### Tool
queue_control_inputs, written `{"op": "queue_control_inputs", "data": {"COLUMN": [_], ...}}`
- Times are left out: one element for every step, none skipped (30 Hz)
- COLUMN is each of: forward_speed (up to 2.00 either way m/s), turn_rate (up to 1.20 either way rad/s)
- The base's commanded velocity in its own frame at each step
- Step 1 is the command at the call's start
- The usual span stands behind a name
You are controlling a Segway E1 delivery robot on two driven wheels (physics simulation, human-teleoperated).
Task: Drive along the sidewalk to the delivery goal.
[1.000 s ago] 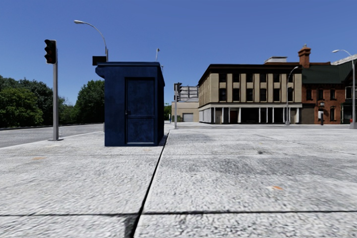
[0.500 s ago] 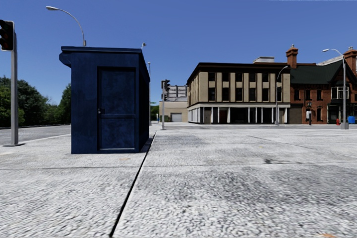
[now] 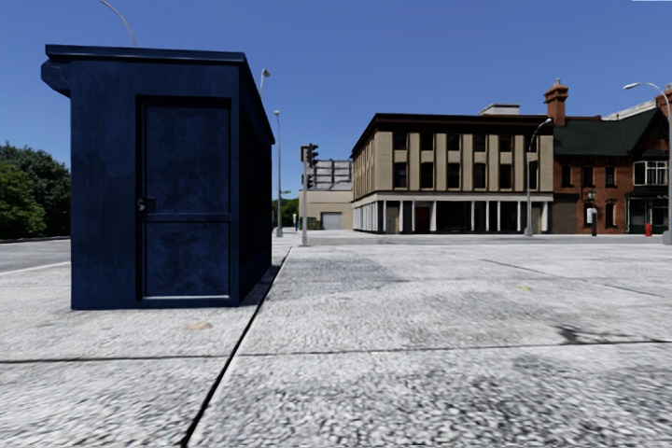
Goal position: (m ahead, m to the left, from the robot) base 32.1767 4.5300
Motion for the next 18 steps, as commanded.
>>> {"op": "queue_control_inputs", "data": {"forward_speed": [2.0, 2.0, 2.0, 2.0, 2.0, 2.0, 2.0, 2.0, 2.0, 2.0, 2.0, 2.0, 2.0, 2.0, 2.0, 2.0, 2.0, 2.0], "turn_rate": [0.0, 0.0, 0.0, 0.0, 0.0, 0.0, 0.0, 0.0, 0.0, 0.0, 0.0, 0.0, 0.0, 0.0, 0.0, 0.0, 0.0, 0.0]}}
